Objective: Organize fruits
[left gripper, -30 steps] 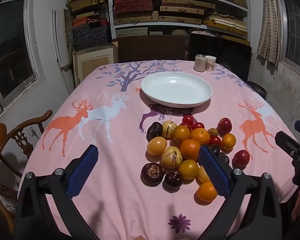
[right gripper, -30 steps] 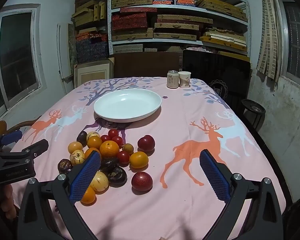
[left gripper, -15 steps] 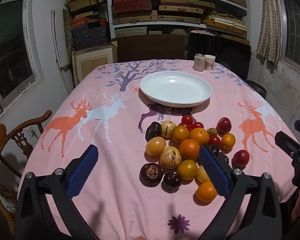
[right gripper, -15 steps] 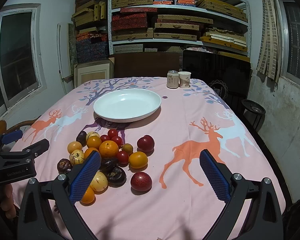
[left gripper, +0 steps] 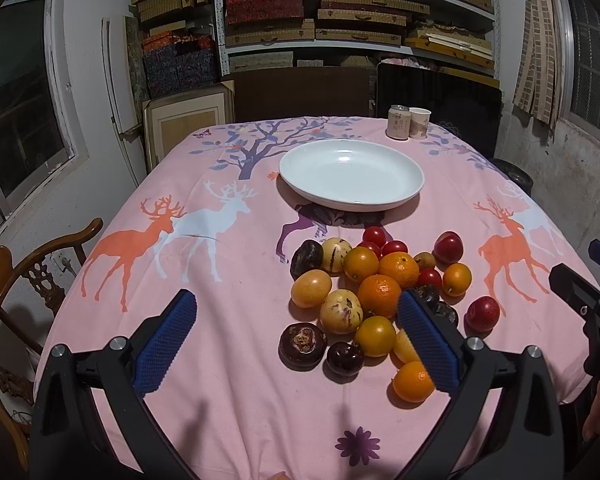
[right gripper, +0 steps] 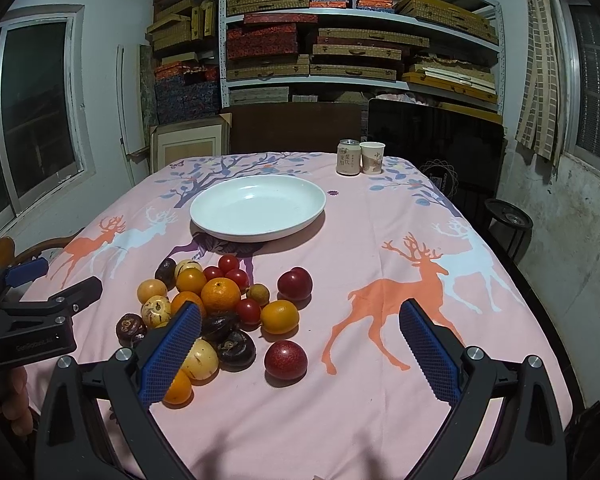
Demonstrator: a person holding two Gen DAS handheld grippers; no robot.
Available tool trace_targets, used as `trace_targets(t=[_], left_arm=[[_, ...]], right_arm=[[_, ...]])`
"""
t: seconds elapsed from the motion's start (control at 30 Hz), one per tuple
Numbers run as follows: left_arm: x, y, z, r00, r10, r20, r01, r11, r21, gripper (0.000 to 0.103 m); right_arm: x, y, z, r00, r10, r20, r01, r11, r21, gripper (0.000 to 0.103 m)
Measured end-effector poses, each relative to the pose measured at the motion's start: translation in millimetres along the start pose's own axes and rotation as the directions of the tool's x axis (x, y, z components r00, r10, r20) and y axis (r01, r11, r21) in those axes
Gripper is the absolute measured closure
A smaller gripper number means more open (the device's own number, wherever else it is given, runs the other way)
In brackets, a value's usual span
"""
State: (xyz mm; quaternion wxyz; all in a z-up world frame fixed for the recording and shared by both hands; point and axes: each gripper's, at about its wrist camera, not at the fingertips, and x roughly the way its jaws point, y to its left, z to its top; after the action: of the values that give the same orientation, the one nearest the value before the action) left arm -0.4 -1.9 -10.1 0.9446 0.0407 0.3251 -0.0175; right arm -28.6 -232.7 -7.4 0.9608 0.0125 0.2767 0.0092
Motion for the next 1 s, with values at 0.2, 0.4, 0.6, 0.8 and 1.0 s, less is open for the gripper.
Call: trace_targets(t=[0.2,0.4,0.6,0.8,1.0], left_arm=[[0.2,0.1,0.5,1.000,-0.001,-0.003,0.001,1.000,-0.001,0.004],[1.1,-0.2,1.2,1.000,0.000,-0.005,0.000,1.000,-0.001,0.004],[2.2,-0.8,0.0,1.000,-0.002,-0.007,0.002,1.000,0.000,0.004],[2.4,-0.6,0.2,1.000,-0.002,-0.009,0.002,1.000,-0.002,0.004],[3.1,-0.8,-0.6,1.000,-0.002,-0.010,0.002,1.000,-0.002,0.004]], right_arm=[[0.1,0.0,0.2,1.000,0.000,-0.001,0.000,1.000,0.001,0.004],[0.0,1.2,-1.6,1.000,0.001,-0.001,-0.001,1.000,-0.002,0.004],[-1.2,3.0,-2.8,1.000,0.002,-0.003,-0.002,1.000,-0.001,0.004],[-0.2,4.1,-2.8,1.000,0.000,-0.006,0.000,1.000,-0.004,0.004],[-0.3,4.1,-2.6,1.000,0.002,-0.005,-0.002,1.000,-0.004,0.004]])
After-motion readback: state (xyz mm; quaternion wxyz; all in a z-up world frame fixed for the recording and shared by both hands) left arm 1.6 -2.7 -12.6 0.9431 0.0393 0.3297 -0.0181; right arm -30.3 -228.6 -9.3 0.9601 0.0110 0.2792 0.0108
